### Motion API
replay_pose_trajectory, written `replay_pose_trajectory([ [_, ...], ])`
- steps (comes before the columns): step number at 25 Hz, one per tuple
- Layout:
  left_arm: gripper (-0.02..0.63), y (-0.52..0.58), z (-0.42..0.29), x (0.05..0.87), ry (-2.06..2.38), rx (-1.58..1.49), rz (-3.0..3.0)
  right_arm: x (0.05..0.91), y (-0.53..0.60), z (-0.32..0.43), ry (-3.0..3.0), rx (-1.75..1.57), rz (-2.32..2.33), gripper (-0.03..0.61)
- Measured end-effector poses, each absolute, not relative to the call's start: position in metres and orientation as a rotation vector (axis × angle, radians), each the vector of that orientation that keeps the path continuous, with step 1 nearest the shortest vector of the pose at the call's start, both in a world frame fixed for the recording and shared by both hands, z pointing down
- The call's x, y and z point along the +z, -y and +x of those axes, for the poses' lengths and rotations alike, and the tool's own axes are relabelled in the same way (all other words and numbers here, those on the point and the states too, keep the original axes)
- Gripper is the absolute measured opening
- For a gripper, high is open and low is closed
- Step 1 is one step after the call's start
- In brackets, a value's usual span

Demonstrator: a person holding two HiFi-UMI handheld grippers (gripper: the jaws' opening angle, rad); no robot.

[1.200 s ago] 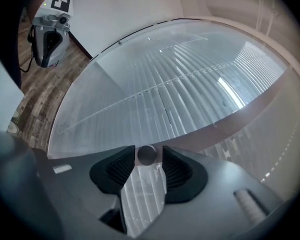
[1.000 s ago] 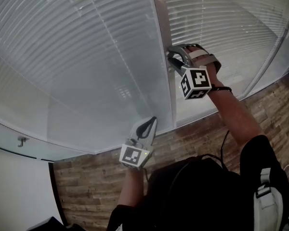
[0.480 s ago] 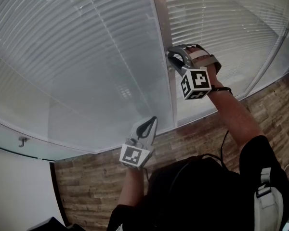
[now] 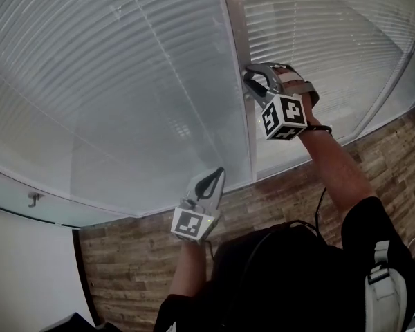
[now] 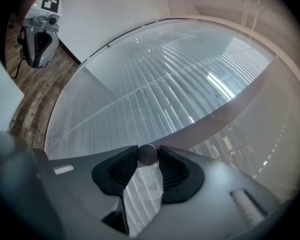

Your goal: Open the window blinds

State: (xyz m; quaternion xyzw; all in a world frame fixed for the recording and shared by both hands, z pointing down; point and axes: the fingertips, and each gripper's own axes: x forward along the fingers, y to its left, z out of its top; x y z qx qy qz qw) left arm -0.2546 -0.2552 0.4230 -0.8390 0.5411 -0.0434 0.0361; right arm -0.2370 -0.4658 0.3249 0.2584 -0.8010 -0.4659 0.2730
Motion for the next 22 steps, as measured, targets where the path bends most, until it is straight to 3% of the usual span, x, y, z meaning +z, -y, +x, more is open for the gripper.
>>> replay_pose_trajectory([
  [22, 0.005, 0.244, -0.260, 0.425, -1.696, -0.173, -2.564, 0.320, 0.474, -0.231, 2.762, -0.582, 1.036, 0.127],
])
